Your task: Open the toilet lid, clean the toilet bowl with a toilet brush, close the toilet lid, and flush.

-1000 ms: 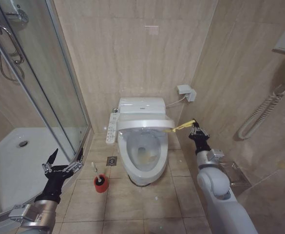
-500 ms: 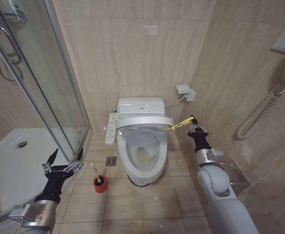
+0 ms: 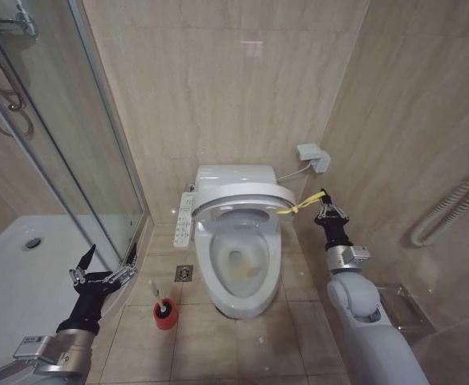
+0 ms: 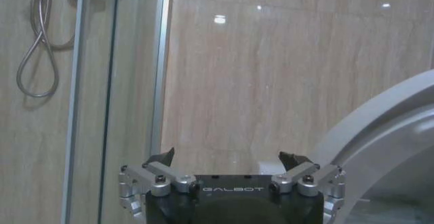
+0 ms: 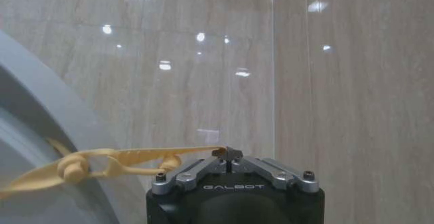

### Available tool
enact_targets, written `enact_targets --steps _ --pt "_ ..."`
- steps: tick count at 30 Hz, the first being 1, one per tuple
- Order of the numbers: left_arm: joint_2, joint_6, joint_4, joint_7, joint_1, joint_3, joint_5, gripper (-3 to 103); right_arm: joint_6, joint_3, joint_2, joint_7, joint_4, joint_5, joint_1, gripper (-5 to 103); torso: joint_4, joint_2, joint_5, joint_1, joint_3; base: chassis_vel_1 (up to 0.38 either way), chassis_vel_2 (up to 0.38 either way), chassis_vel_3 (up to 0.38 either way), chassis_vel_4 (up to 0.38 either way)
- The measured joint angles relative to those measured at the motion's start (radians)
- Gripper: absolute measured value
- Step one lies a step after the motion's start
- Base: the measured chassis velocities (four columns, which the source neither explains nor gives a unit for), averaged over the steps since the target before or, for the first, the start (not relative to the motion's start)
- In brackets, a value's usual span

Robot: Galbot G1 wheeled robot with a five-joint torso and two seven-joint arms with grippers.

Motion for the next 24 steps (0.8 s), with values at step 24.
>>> enact_targets --steps 24 --pt "0.0 0.0 0.0 0.0 0.0 0.0 0.0 100 0.002 0.003 0.016 0.025 -0.046 -0.038 0.027 0 -0.0003 0.0 0.0001 -0.001 0.0 -0.024 0.028 0.024 -0.029"
